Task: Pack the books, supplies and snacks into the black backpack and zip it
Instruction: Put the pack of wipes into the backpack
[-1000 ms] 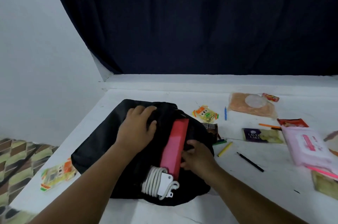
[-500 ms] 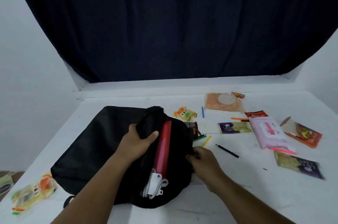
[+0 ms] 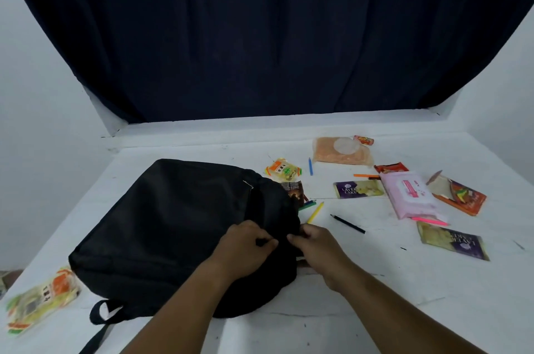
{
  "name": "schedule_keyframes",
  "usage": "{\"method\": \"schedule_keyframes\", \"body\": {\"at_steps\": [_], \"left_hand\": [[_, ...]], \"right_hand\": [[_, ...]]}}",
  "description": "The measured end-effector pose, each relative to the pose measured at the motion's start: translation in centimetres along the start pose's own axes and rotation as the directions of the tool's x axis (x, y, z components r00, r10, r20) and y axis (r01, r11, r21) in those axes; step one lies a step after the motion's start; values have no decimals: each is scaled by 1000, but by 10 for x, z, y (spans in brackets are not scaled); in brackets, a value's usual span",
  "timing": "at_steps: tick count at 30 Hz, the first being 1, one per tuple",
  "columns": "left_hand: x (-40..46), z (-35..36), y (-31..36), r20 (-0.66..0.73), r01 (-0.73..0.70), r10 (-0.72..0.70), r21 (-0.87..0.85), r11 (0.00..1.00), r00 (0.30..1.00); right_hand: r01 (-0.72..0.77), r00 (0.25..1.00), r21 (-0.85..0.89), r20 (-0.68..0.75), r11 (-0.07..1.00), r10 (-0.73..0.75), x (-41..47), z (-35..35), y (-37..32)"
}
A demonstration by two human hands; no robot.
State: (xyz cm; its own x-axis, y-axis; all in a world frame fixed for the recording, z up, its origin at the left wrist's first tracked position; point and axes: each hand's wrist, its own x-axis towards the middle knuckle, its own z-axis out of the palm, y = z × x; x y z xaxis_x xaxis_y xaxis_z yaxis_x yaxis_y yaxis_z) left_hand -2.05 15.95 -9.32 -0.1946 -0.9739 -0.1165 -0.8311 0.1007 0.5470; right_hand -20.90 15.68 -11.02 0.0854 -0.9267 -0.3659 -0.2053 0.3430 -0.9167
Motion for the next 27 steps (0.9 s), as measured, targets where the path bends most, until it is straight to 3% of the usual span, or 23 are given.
{"method": "schedule_keyframes", "body": {"at_steps": [7,10,15,20,27], "left_hand": [[16,18,28,-281,-9,76,232,973,957],[26,36,44,-307,-7,88,254,967,948],[45,75,52,-314,153,-89,185,971,945],[48,101,37,-305,211,-126,263,941,944],[50,100,40,-337,256,-157,271,928,928]], "right_hand": [[127,962,-269,-200,955,-184,5,-48,15],[103,926,-357,-307,928,-221,15,-90,18],[-12,826,-558,-473,830,-306,41,-162,27],[-224,845,-751,-467,622,-260,68,-216,37],[-242,864,-809,-431,535,-260,99,-239,50]]}}
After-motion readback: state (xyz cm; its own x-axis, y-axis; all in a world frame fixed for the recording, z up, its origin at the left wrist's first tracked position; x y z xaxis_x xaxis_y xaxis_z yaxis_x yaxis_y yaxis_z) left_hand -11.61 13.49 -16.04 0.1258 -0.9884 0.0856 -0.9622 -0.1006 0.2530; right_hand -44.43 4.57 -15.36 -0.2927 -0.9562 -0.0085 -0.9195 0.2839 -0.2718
